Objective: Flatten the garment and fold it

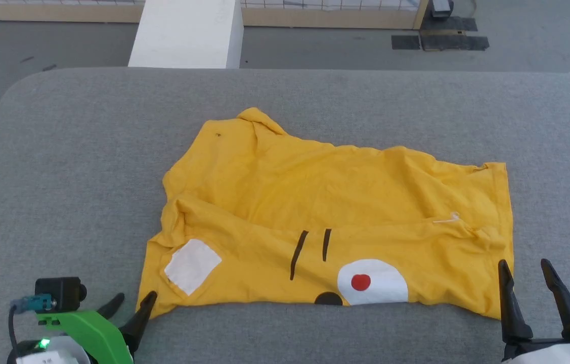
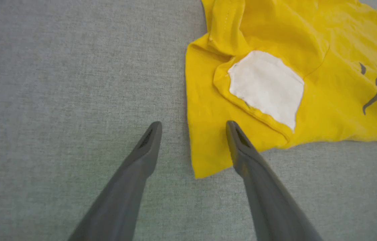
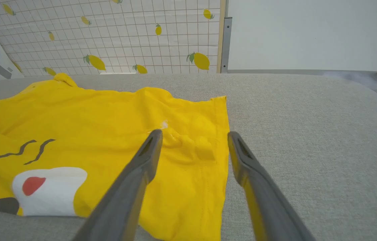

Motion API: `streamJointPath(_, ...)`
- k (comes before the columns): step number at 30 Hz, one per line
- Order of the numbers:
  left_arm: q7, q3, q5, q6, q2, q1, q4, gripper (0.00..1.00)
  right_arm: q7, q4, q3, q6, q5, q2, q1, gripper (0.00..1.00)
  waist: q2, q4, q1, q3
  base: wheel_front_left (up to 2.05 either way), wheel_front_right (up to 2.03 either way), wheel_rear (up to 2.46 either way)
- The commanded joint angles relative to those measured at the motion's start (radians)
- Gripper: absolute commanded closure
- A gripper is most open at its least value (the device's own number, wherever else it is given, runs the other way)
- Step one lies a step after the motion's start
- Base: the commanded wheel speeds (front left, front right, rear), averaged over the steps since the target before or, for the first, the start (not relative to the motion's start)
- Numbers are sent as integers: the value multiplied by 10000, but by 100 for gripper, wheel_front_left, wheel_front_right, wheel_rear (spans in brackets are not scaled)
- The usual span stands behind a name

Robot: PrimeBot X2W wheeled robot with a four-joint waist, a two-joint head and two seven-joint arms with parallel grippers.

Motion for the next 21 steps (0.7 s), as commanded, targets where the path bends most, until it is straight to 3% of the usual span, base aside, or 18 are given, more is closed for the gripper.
streamJointPath(1, 272, 19, -363, -84, 31, -256, 195, 0, -84, 51, 27, -15, 58, 12, -190, 0, -1, -124, 0, 130, 0, 0, 0)
streamJointPath(8, 2170, -154, -2395, -211, -240, -568, 900, 0, -81, 112, 1, -15, 47, 12, -271, 0, -1, -355, 0, 338, 0, 0, 0)
streamJointPath(12, 3093, -652, -2782, -272, -27, -555, 997, 0, -66, 117, 24, -15, 48, 12, -287, 0, -1, -447, 0, 408, 0, 0, 0)
streamJointPath(13, 3160, -725, -2835, -281, -16, -559, 1009, 43, -68, 121, 28, -15, 48, 12, -294, 0, -1, -461, 0, 419, 0, 0, 0)
streamJointPath(15, 3159, -847, -2899, -298, -17, -583, 1037, 100, -70, 147, 38, -15, 53, 12, -331, 0, -1, -487, 0, 440, 0, 0, 0)
streamJointPath(21, 2182, -741, -2895, -325, -33, -736, 965, 100, -4, 108, 8, -15, -102, 12, -526, 0, -1, -503, 0, 464, 0, 0, 0)
